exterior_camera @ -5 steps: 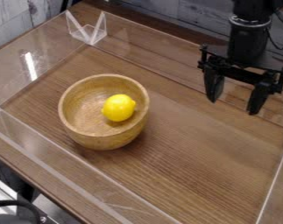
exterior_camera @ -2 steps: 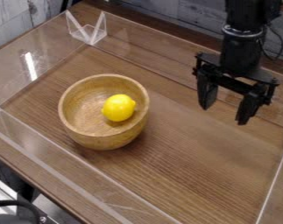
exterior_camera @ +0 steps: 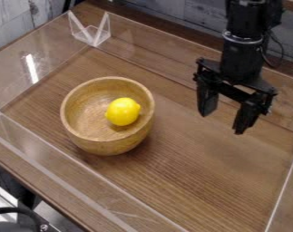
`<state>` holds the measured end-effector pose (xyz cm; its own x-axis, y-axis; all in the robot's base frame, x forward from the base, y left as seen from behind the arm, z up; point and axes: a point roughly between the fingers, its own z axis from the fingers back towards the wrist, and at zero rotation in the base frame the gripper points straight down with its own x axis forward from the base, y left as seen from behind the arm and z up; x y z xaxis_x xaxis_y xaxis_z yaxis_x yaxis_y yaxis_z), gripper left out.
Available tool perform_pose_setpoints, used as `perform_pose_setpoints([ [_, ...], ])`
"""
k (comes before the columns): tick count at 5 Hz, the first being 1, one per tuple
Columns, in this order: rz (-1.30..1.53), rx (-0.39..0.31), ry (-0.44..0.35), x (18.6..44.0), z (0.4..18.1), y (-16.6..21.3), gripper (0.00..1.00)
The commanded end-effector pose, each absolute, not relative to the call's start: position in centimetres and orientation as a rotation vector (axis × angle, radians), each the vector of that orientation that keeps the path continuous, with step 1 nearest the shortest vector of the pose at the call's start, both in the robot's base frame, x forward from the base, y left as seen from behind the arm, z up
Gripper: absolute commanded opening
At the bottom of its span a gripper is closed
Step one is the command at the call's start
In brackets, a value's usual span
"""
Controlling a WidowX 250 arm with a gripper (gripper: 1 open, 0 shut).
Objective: Put the lemon in the brown bowl
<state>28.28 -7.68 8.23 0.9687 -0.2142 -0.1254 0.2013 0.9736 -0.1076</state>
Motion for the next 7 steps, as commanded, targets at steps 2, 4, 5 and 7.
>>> perform_pose_setpoints([
  [2, -0.273, -0.09, 0.133, 28.4, 8.5, -6.8, 1.0],
  [4, -0.33, -0.083, 0.162, 28.0, 8.1, -5.9, 1.0],
  [5, -0.364, -0.08, 0.177, 27.8, 7.9, -5.6, 1.0],
  [7, -0.439, -0.072, 0.204, 27.5, 7.7, -4.7, 1.0],
])
